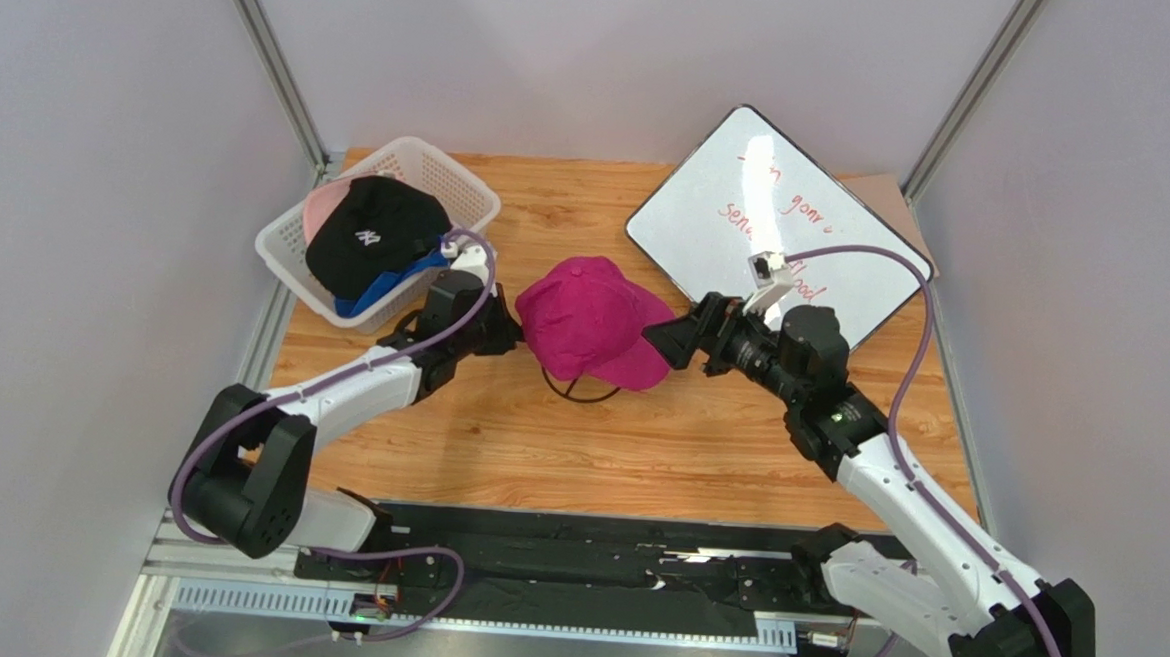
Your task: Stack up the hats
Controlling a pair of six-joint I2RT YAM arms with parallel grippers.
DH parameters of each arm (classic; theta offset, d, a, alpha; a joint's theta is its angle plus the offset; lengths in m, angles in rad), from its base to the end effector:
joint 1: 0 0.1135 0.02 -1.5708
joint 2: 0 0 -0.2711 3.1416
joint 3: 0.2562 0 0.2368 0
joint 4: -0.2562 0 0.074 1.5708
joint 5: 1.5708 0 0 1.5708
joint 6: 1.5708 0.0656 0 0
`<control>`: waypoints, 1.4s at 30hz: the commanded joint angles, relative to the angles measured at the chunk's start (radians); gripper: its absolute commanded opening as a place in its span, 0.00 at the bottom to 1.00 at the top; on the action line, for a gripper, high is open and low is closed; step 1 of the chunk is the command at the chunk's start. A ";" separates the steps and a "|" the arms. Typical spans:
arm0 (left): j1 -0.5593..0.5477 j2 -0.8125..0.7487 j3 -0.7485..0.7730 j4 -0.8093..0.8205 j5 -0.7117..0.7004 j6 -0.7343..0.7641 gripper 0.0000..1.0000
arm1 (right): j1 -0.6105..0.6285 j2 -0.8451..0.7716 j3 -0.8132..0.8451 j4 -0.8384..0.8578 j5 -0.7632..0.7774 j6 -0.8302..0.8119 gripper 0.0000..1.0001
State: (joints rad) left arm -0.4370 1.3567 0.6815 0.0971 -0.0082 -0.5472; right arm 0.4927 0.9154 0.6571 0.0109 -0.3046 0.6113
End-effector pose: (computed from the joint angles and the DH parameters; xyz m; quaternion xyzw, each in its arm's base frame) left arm 0.2681 -0.1246 0.2058 -0.0504 0.8779 -0.2218 0.4214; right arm 0.1880 0.1233 0.2945 -0.0468 0.7840 0.4204 0.4544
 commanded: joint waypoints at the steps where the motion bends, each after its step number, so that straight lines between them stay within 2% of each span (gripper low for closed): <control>1: 0.000 0.019 -0.016 0.039 -0.001 0.021 0.00 | 0.029 0.028 0.084 0.024 0.025 -0.035 0.89; 9: 0.000 0.016 -0.045 0.053 -0.010 0.021 0.00 | 0.110 0.099 0.145 0.006 0.091 -0.067 0.89; 14: 0.000 -0.016 -0.043 0.058 0.001 0.012 0.00 | 0.103 0.100 0.112 -0.071 0.193 -0.031 0.89; 23: 0.000 -0.048 -0.036 0.038 0.001 0.024 0.00 | -0.084 0.099 -0.036 0.069 -0.002 0.074 0.90; 27: 0.000 -0.041 -0.036 0.042 0.001 0.020 0.00 | -0.152 0.154 -0.112 0.239 -0.094 0.136 0.90; 30: 0.000 -0.033 -0.033 0.043 0.001 0.021 0.00 | -0.164 0.192 -0.152 0.320 -0.129 0.153 0.90; 42: 0.000 -0.077 -0.037 0.032 0.001 0.026 0.00 | -0.172 0.272 -0.179 0.466 -0.180 0.215 0.89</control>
State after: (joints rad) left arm -0.4370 1.3220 0.6460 0.1303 -0.0082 -0.5438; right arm 0.3264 1.1740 0.4808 0.3508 -0.4473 0.7834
